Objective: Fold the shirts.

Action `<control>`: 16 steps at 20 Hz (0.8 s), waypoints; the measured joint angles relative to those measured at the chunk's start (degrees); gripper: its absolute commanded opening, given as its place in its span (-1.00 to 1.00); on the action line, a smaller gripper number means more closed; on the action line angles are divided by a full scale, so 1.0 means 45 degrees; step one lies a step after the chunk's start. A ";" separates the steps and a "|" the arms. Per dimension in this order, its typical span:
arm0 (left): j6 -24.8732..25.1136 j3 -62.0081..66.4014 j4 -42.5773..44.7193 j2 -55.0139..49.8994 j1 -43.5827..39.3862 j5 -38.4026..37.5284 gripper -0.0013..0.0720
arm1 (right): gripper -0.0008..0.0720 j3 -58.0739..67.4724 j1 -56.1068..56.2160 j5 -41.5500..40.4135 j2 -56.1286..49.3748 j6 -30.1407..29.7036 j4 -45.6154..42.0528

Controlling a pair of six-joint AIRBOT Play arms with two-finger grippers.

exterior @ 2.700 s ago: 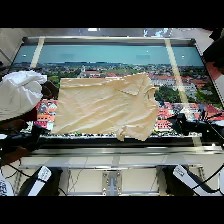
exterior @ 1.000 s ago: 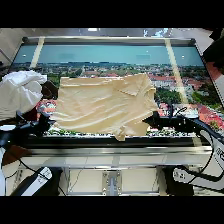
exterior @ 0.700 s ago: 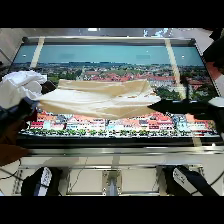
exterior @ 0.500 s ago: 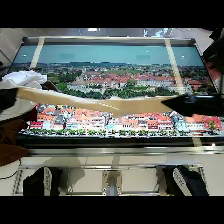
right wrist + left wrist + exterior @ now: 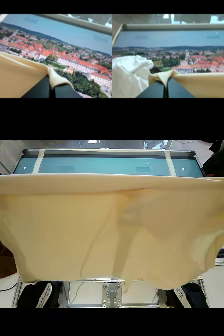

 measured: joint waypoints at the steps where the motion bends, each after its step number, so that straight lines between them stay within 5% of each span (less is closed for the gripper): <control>1: -0.0058 0.0034 0.0427 -0.0840 -0.0437 -0.0121 -0.94 | -0.94 -0.0165 -0.0005 -0.0034 -0.0665 0.0039 -0.0034; 8: -0.0262 -0.0243 0.2186 -0.7980 -0.1452 0.0748 -0.94 | -0.94 -0.2691 0.0393 -0.1477 -0.6402 -0.0063 0.0607; 16: -0.1418 -0.0272 0.3623 -1.3517 -0.1549 0.4920 -0.94 | -0.94 -0.3351 0.2361 -0.8524 -1.2138 -0.0233 0.0748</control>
